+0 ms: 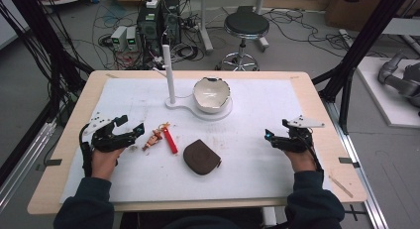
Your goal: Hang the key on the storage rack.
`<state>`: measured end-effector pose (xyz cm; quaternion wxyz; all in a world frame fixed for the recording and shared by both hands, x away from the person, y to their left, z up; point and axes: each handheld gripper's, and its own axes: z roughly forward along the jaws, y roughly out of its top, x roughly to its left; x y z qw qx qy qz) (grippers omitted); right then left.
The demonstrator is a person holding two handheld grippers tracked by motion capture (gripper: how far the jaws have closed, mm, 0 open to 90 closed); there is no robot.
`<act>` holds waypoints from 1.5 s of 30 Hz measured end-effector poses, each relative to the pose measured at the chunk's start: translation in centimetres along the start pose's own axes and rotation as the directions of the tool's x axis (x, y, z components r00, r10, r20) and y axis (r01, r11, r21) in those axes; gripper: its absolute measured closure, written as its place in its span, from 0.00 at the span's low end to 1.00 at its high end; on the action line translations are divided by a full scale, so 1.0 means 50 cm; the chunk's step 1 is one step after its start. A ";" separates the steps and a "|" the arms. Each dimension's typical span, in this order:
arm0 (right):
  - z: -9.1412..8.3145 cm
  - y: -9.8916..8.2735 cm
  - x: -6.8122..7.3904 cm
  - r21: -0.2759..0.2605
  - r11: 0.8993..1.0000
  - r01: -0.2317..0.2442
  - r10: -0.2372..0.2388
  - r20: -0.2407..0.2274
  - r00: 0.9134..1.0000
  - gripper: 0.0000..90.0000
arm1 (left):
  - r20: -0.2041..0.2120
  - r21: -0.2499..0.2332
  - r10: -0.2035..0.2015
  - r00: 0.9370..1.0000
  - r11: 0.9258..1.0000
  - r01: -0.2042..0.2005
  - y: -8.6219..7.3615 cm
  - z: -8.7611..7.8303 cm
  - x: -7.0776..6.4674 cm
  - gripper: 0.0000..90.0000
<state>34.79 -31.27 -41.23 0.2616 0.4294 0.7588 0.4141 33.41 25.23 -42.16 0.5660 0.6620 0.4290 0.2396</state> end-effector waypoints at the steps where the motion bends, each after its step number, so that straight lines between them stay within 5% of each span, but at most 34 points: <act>1: 0.000 0.000 0.000 -0.001 1.000 -0.002 0.002 0.002 1.000 0.23 | -0.001 0.000 -0.002 1.000 1.000 0.002 0.000 0.000 -0.001 0.22; 20: -0.001 0.001 0.006 -0.001 1.000 0.003 -0.003 0.001 1.000 0.23 | 0.016 0.016 -0.002 1.000 1.000 0.002 -0.003 0.009 -0.006 0.22; 34: 0.024 0.011 0.024 0.022 0.999 0.032 -0.032 -0.015 0.999 0.23 | 0.016 0.171 0.034 0.999 0.985 -0.036 -0.018 0.044 -0.028 0.25; 37: 0.016 0.008 0.027 0.015 0.999 0.032 -0.031 -0.020 0.999 0.23 | 0.026 0.212 0.034 0.999 0.977 -0.039 -0.022 0.054 -0.038 0.26; 40: 0.014 0.006 0.024 0.008 1.000 0.030 -0.030 -0.014 0.999 0.23 | 0.027 0.281 0.053 0.998 0.958 -0.059 -0.032 0.070 -0.051 0.26; 41: 0.014 0.006 0.024 0.008 1.000 0.030 -0.030 -0.014 0.999 0.23 | 0.027 0.281 0.053 0.998 0.958 -0.059 -0.032 0.070 -0.051 0.26; 45: 0.016 0.005 0.022 0.016 0.999 0.028 -0.028 -0.013 1.000 0.23 | -0.010 0.395 0.091 0.996 0.915 -0.079 -0.043 0.089 -0.060 0.26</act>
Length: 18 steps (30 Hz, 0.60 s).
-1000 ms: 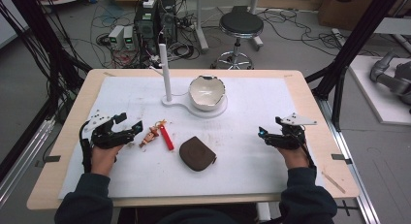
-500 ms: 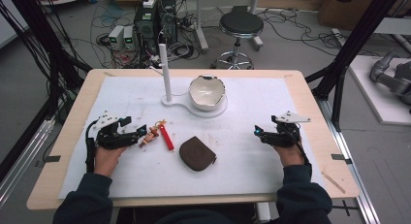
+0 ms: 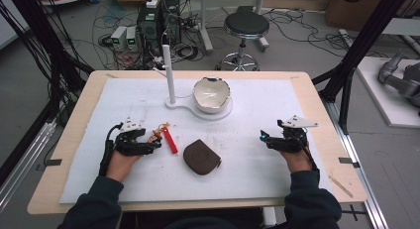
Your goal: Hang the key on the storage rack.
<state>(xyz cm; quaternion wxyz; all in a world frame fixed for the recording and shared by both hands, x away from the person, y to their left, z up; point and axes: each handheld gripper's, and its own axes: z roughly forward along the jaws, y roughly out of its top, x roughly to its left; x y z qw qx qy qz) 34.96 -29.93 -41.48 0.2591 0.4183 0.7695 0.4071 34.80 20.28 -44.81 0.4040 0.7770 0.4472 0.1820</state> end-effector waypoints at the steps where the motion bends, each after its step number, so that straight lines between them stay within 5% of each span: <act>1: 0.001 0.000 0.000 0.003 1.000 0.005 -0.005 -0.002 1.000 0.23 | 0.000 0.005 0.008 1.000 1.000 -0.008 0.001 0.002 -0.001 0.26; 4: 0.002 -0.001 0.000 0.006 1.000 0.005 -0.005 -0.002 1.000 0.23 | 0.011 0.026 0.039 0.999 0.999 -0.040 0.002 0.005 -0.006 0.29; 5: 0.002 -0.001 -0.001 0.007 1.000 0.004 -0.004 -0.002 1.000 0.23 | 0.044 0.033 0.054 0.998 0.998 -0.055 0.002 0.007 -0.006 0.39; 6: 0.002 -0.001 -0.001 0.008 1.000 0.001 -0.001 0.000 1.000 0.23 | 0.042 0.034 0.062 0.997 0.997 -0.064 0.002 0.007 -0.008 0.55; 7: 0.002 -0.001 -0.001 0.007 1.000 0.002 -0.002 -0.001 1.000 0.23 | 0.035 0.037 0.062 0.997 0.997 -0.063 0.003 0.007 -0.009 0.60; 11: 0.001 -0.001 0.001 0.009 1.000 0.004 -0.004 -0.005 1.000 0.23 | 0.043 0.041 0.035 0.998 0.998 -0.037 0.007 0.001 -0.003 0.61; 14: 0.000 -0.001 0.000 0.007 1.000 0.004 -0.004 -0.002 1.000 0.23 | 0.086 -0.033 -0.013 0.996 0.999 0.016 0.018 -0.019 0.007 0.61; 18: 0.000 -0.001 -0.002 0.002 1.000 -0.002 0.002 -0.001 1.000 0.23 | 0.149 -0.126 -0.041 0.988 0.990 0.060 0.045 -0.051 0.018 0.61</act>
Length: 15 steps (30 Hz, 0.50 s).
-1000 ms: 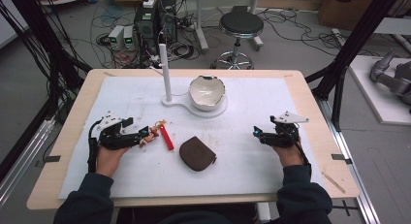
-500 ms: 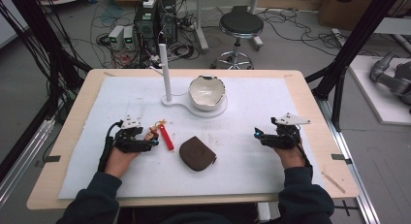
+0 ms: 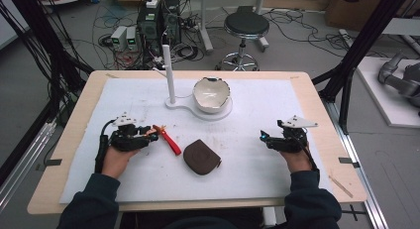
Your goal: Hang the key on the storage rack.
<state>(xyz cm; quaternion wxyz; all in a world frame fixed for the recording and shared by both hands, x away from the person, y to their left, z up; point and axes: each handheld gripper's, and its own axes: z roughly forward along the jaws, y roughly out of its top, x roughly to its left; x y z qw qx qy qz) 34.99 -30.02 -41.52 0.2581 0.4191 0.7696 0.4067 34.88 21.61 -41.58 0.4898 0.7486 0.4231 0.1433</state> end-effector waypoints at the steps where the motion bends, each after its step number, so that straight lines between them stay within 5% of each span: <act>1: 0.000 0.000 -0.001 -0.002 1.000 -0.001 0.001 0.001 1.000 0.23 | 0.008 -0.012 -0.004 1.000 1.000 0.004 0.008 -0.006 0.002 0.61; 5: 0.000 0.000 -0.001 -0.001 1.000 -0.003 0.003 0.002 1.000 0.24 | 0.035 -0.052 -0.024 0.999 0.998 0.026 0.038 -0.019 0.012 0.61; 15: 0.003 0.003 0.000 -0.007 1.000 -0.005 0.005 -0.005 1.000 0.23 | 0.062 -0.151 0.015 0.998 0.989 -0.006 0.174 -0.029 0.016 0.61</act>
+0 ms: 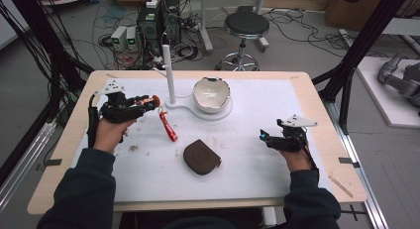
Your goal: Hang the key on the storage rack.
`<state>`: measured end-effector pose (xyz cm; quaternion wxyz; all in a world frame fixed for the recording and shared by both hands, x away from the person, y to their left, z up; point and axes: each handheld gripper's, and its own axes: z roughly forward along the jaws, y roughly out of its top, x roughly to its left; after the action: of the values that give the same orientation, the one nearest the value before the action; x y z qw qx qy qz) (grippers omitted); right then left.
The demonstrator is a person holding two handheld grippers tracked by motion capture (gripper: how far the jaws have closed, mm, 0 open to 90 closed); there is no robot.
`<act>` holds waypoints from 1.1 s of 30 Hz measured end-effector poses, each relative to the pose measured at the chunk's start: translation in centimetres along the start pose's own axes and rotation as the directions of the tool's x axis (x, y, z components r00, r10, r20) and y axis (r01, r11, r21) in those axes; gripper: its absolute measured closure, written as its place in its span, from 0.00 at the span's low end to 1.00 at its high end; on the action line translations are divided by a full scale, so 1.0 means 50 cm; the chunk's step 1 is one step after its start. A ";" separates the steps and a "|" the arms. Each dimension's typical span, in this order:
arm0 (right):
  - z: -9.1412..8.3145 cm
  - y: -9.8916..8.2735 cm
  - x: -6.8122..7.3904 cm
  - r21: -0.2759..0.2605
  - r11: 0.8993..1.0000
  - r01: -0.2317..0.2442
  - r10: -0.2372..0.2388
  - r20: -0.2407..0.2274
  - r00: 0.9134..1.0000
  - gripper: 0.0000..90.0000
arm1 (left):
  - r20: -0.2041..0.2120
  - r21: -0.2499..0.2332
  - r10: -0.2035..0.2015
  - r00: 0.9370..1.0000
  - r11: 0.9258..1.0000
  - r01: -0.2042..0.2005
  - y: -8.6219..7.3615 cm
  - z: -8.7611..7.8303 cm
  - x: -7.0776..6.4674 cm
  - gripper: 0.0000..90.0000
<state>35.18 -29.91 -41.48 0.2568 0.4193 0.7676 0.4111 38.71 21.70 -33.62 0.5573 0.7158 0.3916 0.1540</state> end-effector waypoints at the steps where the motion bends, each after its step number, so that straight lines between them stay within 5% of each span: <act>1: 0.000 0.000 -0.001 -0.002 1.000 0.002 -0.002 0.003 1.000 0.23 | 0.001 -0.003 0.005 1.000 1.000 -0.005 0.009 0.003 0.000 0.61; 15: 0.000 -0.001 -0.002 0.001 1.000 -0.003 0.003 0.002 1.000 0.23 | 0.032 -0.117 0.013 0.999 0.993 -0.009 0.118 0.031 -0.004 0.61; 23: 0.000 -0.001 -0.002 -0.001 1.000 -0.002 0.002 0.001 1.000 0.23 | -0.009 -0.141 0.023 1.000 0.990 -0.024 0.162 0.036 -0.003 0.61; 33: 0.001 -0.001 -0.001 0.004 1.000 -0.002 0.002 -0.002 1.000 0.23 | -0.051 -0.201 -0.018 0.999 0.980 0.008 0.193 0.035 0.018 0.61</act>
<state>35.25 -29.95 -41.54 0.2546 0.4202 0.7684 0.4101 44.20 20.49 -25.52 0.6172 0.6489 0.3933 0.2080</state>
